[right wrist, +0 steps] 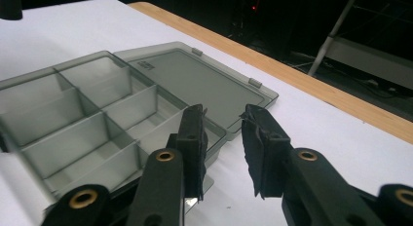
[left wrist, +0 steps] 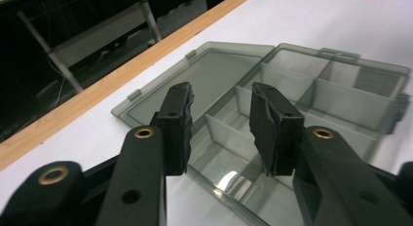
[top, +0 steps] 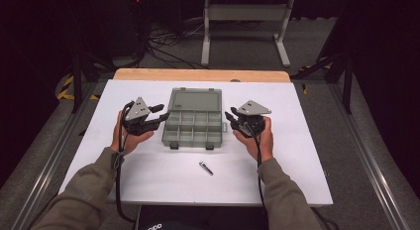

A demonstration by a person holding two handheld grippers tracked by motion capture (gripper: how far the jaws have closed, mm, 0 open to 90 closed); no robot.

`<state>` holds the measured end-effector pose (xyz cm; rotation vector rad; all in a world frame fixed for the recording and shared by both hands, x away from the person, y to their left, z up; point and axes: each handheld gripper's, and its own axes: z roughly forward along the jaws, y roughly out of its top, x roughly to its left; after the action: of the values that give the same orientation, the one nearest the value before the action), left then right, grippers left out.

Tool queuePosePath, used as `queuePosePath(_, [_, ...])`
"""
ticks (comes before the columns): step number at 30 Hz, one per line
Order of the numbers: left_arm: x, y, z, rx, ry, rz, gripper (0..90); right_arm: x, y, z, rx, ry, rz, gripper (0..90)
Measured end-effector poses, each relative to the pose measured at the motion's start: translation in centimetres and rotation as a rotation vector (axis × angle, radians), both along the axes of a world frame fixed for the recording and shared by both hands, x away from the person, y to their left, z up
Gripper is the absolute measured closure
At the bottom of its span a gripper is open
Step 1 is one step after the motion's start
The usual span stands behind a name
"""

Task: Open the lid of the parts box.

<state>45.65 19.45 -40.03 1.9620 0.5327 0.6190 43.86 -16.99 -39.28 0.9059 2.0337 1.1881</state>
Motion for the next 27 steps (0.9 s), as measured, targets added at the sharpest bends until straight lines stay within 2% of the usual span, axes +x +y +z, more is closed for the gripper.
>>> queuePosePath(6, [-1.2, 0.3, -0.3, -0.001, -0.008, -0.011, 55.3, -1.3, -0.3, 0.1, -0.012, -0.005, 0.016, 67.1])
queuePosePath(8, [-1.9, 0.5, -0.5, 0.006, -0.037, 0.008, 54.1, -2.1, -0.4, 0.1, -0.020, -0.011, 0.035, 65.2])
queuePosePath(12, [-2.6, 0.6, -0.5, -0.012, -0.029, 0.000, 52.4, -2.9, -0.4, 0.0, -0.019, -0.001, 0.050, 62.6])
queuePosePath(15, [-3.3, 0.8, -0.5, -0.018, -0.036, -0.004, 49.6, -3.6, -0.4, 0.1, -0.029, -0.013, 0.057, 59.1])
queuePosePath(17, [-3.8, 0.8, -0.6, -0.009, -0.032, -0.010, 47.7, -4.0, -0.5, 0.1, -0.019, -0.014, 0.067, 57.5])
queuePosePath(21, [-4.7, 1.0, -0.9, -0.003, -0.033, -0.013, 41.5, -4.8, -0.4, 0.0, -0.005, -0.012, 0.084, 50.8])
queuePosePath(22, [-4.9, 1.1, -0.9, 0.010, -0.044, -0.015, 40.6, -4.9, -0.3, 0.0, 0.000, -0.011, 0.089, 49.0])
queuePosePath(26, [-5.2, 1.4, -1.3, 0.005, -0.034, -0.020, 33.0, -5.5, -0.3, 0.0, 0.002, -0.021, 0.097, 42.4])
queuePosePath(27, [-5.3, 1.6, -1.3, -0.004, -0.027, -0.022, 33.0, -5.7, -0.3, 0.0, 0.007, -0.018, 0.094, 38.5])
